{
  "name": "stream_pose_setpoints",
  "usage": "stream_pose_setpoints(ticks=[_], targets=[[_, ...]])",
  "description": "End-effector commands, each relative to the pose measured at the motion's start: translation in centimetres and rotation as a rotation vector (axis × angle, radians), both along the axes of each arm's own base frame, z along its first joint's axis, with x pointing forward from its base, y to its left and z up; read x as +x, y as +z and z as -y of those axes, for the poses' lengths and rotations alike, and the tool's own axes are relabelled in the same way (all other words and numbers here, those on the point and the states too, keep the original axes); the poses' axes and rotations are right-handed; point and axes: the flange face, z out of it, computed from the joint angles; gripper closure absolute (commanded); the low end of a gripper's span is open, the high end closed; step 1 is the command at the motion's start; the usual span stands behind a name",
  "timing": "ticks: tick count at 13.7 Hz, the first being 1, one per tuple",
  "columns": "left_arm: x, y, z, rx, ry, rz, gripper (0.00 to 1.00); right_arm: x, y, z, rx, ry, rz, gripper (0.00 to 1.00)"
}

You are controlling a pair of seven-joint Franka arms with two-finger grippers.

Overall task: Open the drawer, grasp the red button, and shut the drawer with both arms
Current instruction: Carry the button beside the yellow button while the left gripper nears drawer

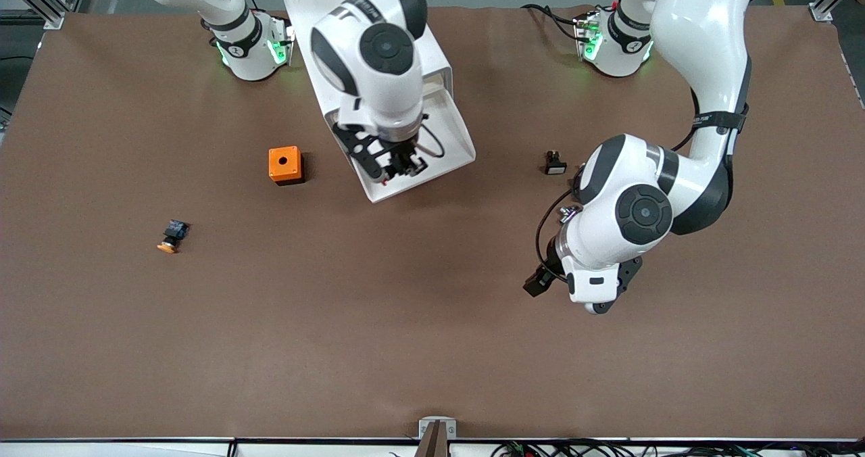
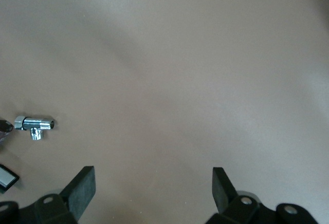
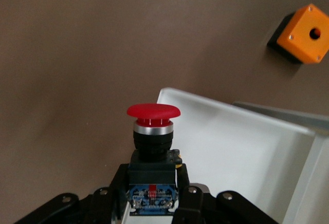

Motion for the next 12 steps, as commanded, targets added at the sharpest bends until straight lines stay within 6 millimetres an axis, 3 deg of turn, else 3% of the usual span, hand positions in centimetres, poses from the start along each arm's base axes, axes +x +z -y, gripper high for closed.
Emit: stream_pose_setpoints(ticks=[1, 6, 8, 12], targets=[[-0.3, -0.3, 0.3, 0.04, -0.015, 0.021, 0.0, 3.4, 0.8, 6.1, 0.01, 0.118, -0.038, 1.0], [-1.5, -0.8, 2.5, 0.062, -0.11, 0.031, 0.0, 9.0, -1.3, 20.5, 0.044, 0.329, -0.08, 1.0], [-2.0, -1.0, 3.6, 0.069, -0.128, 0.033, 0.0, 9.4, -3.6, 25.2, 0.059, 0.392, -0.075, 1.0], [-3.3, -1.9, 6.0, 0.025, -0.152, -0.003, 0.0, 7.7, -9.5, 33.7, 0.075, 0.517, -0.003, 1.0]])
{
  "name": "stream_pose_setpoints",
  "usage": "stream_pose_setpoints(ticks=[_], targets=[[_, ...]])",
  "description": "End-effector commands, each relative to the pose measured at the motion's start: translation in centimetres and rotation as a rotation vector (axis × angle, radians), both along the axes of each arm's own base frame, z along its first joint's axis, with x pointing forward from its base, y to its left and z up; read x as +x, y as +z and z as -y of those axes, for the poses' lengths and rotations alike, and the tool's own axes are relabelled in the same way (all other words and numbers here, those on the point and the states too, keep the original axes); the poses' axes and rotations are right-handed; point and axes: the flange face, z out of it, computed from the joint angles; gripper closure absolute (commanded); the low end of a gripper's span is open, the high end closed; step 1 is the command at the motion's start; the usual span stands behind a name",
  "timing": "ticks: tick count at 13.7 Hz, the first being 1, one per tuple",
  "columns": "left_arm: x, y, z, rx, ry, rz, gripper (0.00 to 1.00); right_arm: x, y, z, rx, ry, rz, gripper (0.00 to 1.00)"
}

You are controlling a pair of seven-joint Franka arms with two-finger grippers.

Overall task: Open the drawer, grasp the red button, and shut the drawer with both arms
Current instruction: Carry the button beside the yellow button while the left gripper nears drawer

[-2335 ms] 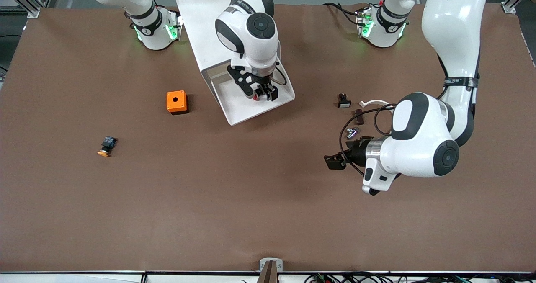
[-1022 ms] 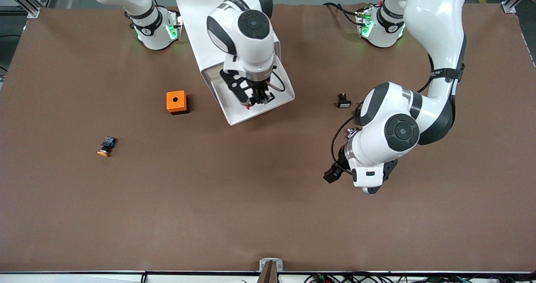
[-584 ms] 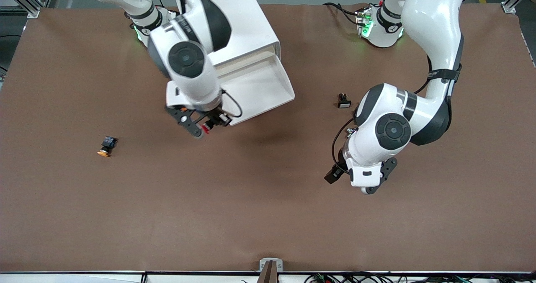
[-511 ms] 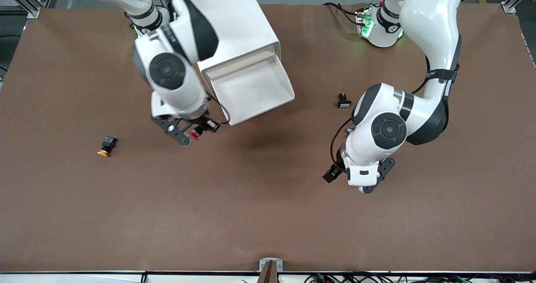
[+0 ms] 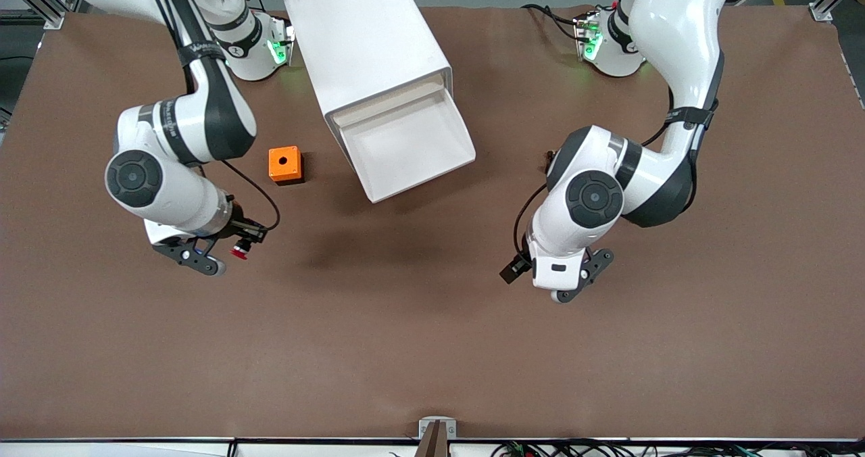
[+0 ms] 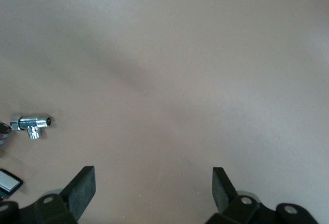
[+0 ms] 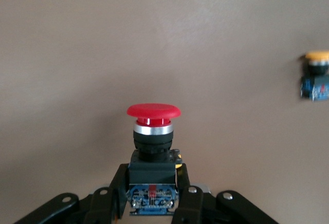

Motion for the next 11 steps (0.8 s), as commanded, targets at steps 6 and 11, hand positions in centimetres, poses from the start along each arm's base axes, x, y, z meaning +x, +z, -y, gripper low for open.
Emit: stream_pose_setpoints(ticks=[6, 11], targets=[[-4.4, -2.0, 7.1, -0.019, -0.116, -0.037, 0.0, -6.4, -8.5, 10.0, 0.017, 0.164, 0.133, 1.0], [-7.8, -2.8, 11.3, -0.01, -0.19, -0.054, 0.0, -8.8, -11.5, 13.7, 0.008, 0.206, 0.16, 1.0]])
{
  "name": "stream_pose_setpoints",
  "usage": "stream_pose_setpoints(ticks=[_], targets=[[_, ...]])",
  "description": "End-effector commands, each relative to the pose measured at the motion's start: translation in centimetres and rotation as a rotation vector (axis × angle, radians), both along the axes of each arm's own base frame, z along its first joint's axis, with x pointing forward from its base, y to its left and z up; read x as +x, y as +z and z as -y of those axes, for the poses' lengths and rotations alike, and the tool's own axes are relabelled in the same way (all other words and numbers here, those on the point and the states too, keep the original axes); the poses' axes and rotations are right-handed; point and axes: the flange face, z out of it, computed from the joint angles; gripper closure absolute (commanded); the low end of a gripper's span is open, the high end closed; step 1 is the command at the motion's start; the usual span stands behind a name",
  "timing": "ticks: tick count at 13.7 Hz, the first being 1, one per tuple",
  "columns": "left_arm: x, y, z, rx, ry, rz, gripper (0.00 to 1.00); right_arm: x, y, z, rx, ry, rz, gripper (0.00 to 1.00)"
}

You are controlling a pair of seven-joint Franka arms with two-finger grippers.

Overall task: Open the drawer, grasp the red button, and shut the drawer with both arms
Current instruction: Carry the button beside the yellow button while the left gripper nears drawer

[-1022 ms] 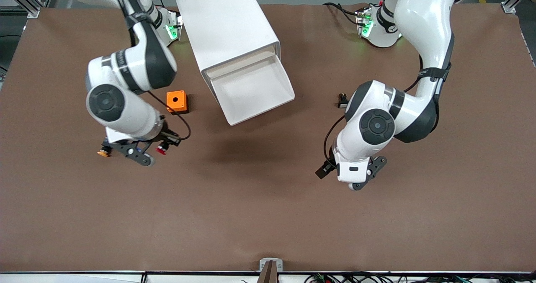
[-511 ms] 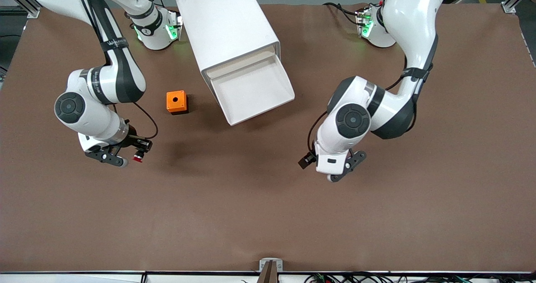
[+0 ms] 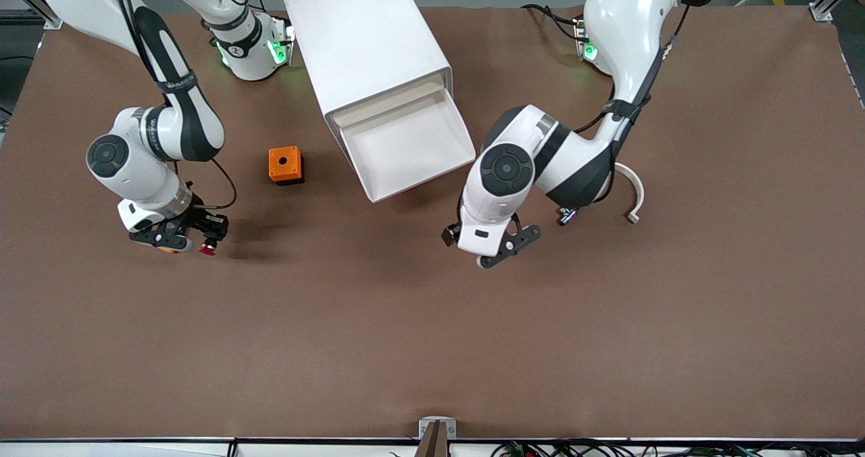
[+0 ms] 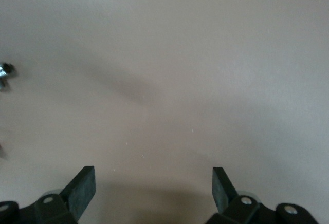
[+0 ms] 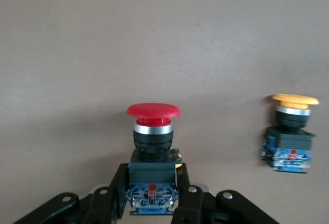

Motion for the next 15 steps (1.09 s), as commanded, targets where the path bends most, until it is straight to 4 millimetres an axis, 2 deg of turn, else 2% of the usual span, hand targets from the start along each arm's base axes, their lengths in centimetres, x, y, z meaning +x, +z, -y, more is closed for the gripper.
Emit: stream_pose_setpoints(ticks=[1, 6, 7, 15], targets=[[-1.5, -0.1, 1.6, -0.004, -0.031, -0.005, 0.0, -1.2, 0.5, 0.4, 0.0, 0.015, 0.031, 1.0], [-3.2, -1.2, 3.7, 0.004, -0.068, -0.018, 0.0, -1.2, -1.5, 1.9, -0.004, -0.013, 0.025, 1.0], [-4.0, -1.7, 4.5, 0.009, -0.084, -0.024, 0.0, -1.2, -1.9, 1.9, -0.005, -0.013, 0.019, 1.0], [-6.7, -3.2, 6.7, 0.026, -0.132, -0.046, 0.0, -1.2, -3.4, 2.3, -0.006, -0.02, -0.009, 1.0]])
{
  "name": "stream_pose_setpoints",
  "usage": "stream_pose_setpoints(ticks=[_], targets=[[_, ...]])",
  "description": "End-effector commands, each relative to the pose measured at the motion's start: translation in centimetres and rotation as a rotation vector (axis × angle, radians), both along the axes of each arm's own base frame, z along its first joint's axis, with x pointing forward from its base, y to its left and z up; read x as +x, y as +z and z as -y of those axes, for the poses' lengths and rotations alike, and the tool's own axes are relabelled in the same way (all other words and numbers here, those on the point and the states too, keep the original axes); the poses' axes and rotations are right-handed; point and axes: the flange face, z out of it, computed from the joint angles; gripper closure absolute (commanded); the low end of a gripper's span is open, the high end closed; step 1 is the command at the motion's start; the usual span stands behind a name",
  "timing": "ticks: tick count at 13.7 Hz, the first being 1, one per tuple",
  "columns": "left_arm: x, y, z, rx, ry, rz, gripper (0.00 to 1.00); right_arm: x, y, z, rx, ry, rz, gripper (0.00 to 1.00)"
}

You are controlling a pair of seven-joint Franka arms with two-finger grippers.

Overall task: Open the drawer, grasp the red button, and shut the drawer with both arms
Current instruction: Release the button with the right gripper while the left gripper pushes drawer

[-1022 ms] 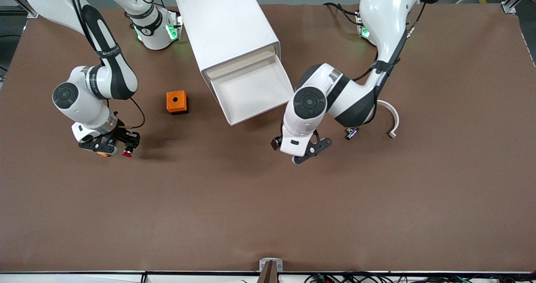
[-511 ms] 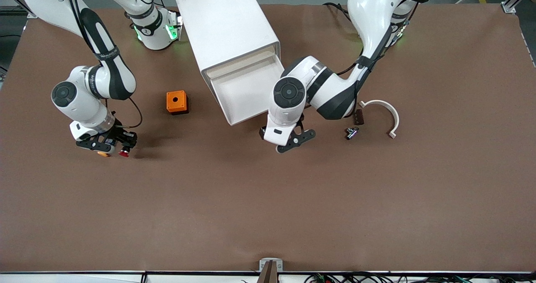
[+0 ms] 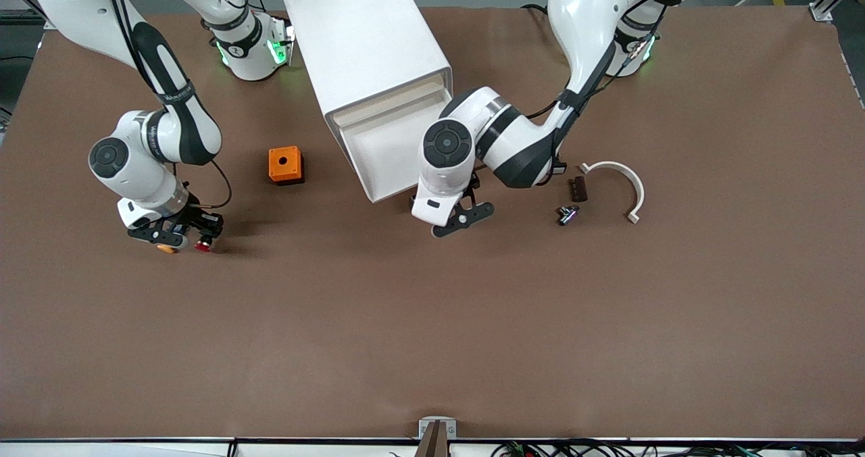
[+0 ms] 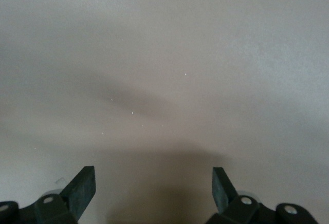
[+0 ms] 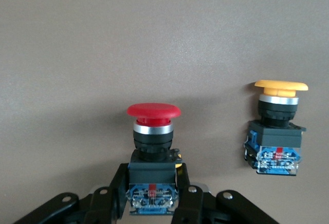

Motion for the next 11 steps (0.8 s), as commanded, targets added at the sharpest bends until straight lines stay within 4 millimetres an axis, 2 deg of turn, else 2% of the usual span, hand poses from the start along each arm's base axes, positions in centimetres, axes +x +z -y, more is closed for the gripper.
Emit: stream_pose_setpoints(ticks=[1, 4, 5, 6, 7, 11], targets=[[-1.2, -0.6, 0.7, 0.003, -0.02, -0.012, 0.0, -0.1, -0.3, 0.4, 0.001, 0.006, 0.003, 1.0], [-2.1, -1.4, 1.1, 0.015, -0.034, -0.024, 0.0, 0.0, -0.5, 1.0, 0.001, -0.005, -0.003, 1.0], [-2.4, -1.4, 1.4, 0.015, -0.039, -0.024, 0.0, 0.1, -0.7, 1.2, 0.001, -0.011, -0.006, 0.76], [-2.6, -1.4, 1.6, 0.013, -0.042, -0.026, 0.0, 0.0, -0.9, 1.3, 0.001, -0.011, -0.011, 0.35], [-3.1, -1.4, 2.0, 0.003, -0.042, -0.037, 0.0, 0.0, -1.0, 1.2, 0.001, -0.011, -0.011, 0.0], [-4.2, -1.6, 3.1, -0.047, -0.018, -0.1, 0.0, 0.1, -0.8, 0.9, 0.001, -0.003, -0.008, 0.0]])
